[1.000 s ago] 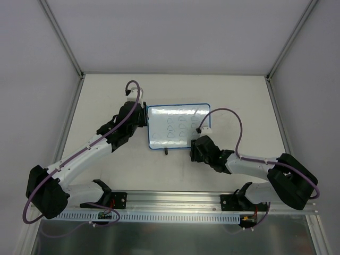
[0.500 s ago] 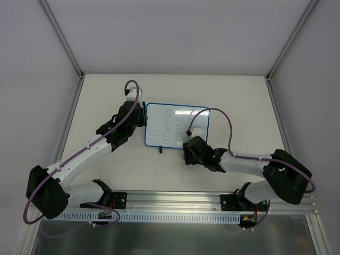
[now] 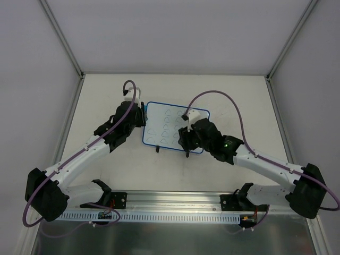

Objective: Erase the whiteboard

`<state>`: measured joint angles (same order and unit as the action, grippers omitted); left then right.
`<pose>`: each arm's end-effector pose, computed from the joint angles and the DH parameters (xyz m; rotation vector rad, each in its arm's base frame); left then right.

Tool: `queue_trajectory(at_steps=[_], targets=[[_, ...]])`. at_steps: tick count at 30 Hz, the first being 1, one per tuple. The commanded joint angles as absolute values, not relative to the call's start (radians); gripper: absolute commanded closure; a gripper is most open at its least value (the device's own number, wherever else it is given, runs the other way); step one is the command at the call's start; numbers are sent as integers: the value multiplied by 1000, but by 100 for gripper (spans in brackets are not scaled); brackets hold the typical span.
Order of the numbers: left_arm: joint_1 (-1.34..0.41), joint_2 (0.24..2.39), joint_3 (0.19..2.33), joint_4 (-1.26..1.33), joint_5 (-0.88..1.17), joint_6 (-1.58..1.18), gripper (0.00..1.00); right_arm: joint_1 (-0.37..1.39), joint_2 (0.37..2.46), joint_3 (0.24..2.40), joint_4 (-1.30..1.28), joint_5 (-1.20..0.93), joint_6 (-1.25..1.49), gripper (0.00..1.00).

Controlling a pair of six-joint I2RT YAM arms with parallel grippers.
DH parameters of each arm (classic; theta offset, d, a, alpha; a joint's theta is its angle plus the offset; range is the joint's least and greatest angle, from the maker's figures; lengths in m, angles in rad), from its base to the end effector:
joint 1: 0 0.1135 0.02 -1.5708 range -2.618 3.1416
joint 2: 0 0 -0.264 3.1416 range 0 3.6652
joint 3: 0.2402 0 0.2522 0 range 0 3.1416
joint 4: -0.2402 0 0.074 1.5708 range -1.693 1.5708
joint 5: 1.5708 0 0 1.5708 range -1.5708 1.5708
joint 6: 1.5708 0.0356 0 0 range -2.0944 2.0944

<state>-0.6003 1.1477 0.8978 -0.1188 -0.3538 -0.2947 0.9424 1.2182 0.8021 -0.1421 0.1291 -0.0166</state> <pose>0.2248 -0.1389 0.3131 0.0593 1.9233 -0.2589 0.1623 0.2156 0.2592 -0.9235 1.9430 0.4080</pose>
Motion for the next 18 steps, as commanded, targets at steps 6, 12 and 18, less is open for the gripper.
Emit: queue_trajectory(at_steps=[6,12,18], targets=[[-589,1085,854,-126,-273,-249,100,636,1071,926,-218,-58,-267,27],[-587,1036,815,-127,-235,-232,100,260,1110,1009,-272,-453,-261,7],[-587,1012,779,-123,-155,-239,100,118,1268,1103,-314,-729,-336,15]])
